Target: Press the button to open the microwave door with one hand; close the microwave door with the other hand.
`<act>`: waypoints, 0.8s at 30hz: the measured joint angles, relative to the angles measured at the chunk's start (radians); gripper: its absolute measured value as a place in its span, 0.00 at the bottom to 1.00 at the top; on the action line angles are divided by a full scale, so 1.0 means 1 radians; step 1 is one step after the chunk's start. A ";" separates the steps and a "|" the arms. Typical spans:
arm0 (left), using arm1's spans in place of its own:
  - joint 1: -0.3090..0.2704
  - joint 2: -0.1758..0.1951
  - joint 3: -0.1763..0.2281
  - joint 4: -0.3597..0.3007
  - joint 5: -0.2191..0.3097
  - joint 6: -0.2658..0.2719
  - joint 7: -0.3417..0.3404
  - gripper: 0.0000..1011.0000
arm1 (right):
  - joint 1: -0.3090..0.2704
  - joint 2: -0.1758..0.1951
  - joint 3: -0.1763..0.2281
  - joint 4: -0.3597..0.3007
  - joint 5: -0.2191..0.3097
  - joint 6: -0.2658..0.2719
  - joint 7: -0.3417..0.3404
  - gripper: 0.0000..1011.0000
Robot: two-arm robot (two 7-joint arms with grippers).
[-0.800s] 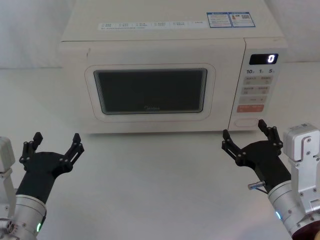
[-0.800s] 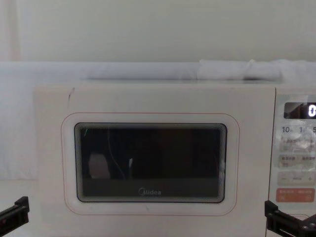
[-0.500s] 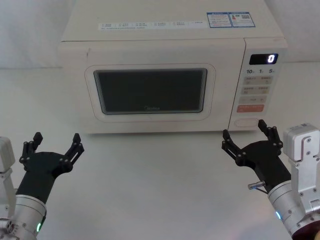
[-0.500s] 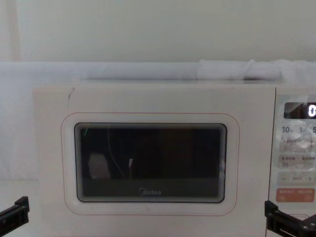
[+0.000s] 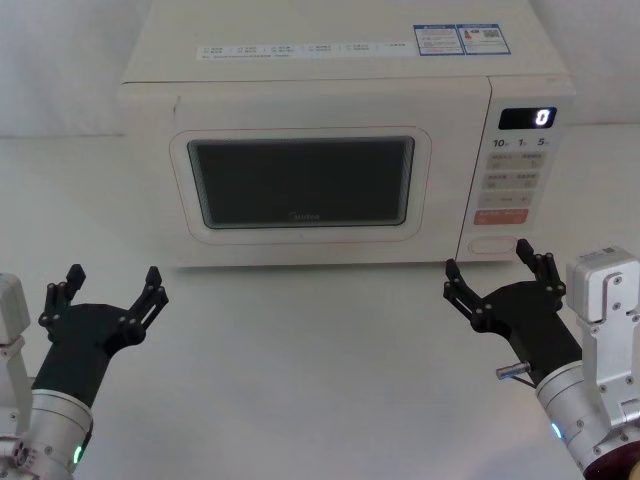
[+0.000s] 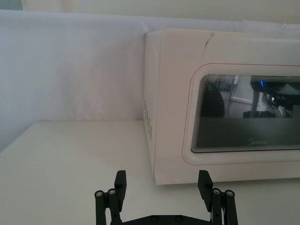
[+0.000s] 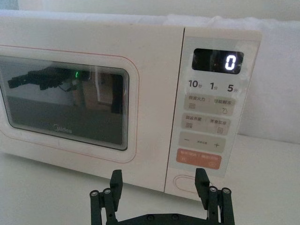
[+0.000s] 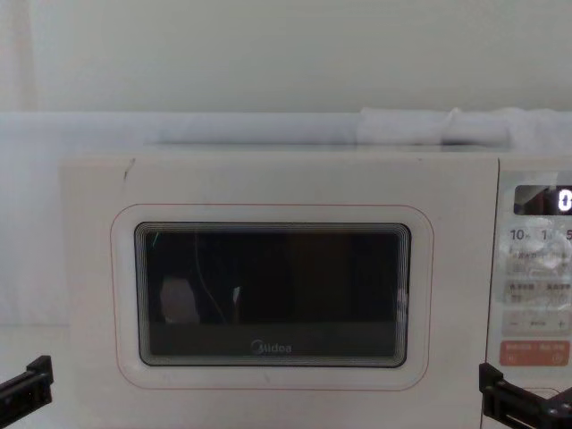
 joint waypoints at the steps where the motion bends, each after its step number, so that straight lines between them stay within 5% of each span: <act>1: 0.000 0.000 0.000 0.000 0.000 0.000 0.000 0.99 | 0.000 0.000 0.000 0.000 0.000 0.000 0.000 0.99; 24: 0.000 0.000 0.000 0.000 0.000 0.000 0.000 0.99 | 0.000 0.000 0.000 0.000 0.000 0.000 0.000 0.98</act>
